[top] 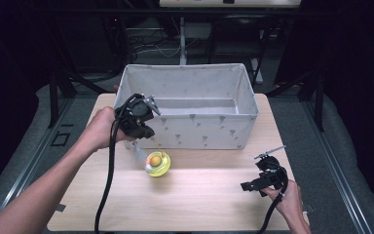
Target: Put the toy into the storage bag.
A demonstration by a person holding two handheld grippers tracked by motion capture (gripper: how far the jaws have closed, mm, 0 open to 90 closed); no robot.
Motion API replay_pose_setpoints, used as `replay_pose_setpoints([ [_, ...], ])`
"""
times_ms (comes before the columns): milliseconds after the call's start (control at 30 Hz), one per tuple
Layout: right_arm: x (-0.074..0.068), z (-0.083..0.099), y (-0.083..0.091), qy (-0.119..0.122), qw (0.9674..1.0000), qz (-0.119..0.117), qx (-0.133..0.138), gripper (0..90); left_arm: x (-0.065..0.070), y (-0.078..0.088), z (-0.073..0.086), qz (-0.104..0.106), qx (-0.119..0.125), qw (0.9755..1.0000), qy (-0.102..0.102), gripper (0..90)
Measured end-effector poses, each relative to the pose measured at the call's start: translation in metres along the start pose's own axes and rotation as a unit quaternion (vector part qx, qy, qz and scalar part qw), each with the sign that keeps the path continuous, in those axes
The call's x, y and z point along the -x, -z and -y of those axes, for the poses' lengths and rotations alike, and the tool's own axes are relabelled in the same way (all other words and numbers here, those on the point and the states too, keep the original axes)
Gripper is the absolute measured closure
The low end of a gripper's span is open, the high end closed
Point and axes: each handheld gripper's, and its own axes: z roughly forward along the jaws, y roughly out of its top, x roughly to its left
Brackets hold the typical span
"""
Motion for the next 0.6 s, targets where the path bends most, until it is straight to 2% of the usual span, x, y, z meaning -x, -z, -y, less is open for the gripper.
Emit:
replay_pose_setpoints([
  [167,0.000,0.000,0.000,0.001,1.0000,0.006,-0.002,5.1,-0.005,0.012,0.001,-0.006,0.006,0.9999,0.005,87.9],
  [600,0.000,0.000,0.000,0.005,0.9999,0.008,-0.010,5.0,-0.012,0.037,0.002,-0.018,0.014,0.9997,0.010,87.9],
])
